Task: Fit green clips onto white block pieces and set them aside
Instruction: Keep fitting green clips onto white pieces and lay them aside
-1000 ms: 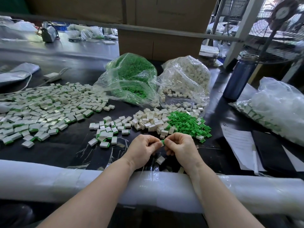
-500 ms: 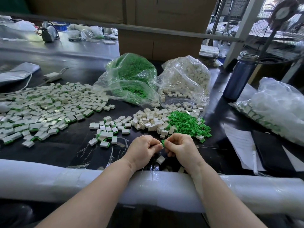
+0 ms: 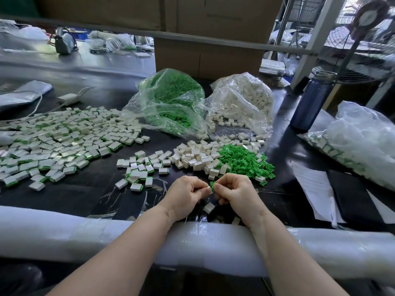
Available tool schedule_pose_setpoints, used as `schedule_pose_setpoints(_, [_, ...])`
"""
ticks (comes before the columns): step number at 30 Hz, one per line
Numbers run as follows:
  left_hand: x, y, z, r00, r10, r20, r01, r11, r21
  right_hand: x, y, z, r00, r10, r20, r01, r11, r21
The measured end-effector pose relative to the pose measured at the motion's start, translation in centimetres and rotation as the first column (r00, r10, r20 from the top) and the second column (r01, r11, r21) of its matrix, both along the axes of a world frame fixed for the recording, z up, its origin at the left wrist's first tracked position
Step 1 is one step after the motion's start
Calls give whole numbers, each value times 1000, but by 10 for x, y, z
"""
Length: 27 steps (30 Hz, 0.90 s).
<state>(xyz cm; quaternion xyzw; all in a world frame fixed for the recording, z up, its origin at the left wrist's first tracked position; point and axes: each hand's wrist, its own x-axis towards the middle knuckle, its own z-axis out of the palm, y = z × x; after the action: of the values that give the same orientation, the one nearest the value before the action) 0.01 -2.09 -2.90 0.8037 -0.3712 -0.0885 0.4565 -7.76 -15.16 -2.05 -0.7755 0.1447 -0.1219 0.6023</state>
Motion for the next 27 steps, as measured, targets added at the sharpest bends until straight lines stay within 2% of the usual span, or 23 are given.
schedule_pose_setpoints(2, [0, 1, 0, 999, -11, -33, 11, 1000, -3, 0, 0, 0, 1000, 7, -4, -7, 1000, 2])
schedule_pose_setpoints(8, [0, -1, -2, 998, 16, 58, -18, 999, 28, 2, 0, -3, 1000, -16, -11, 16, 1000, -18])
schedule_pose_setpoints(14, [0, -1, -1, 994, 53, -91, -55, 998, -20, 4, 1, -4, 999, -49, 13, 49, 998, 26])
schedule_pose_setpoints(23, [-1, -2, -1, 999, 4, 38, -6, 999, 48, 0, 3, 2, 998, 38, -44, -40, 999, -37])
schedule_pose_setpoints(27, [-3, -2, 0, 999, 36, -30, -37, 999, -21, 1, 5, 0, 998, -42, 45, 41, 999, 24])
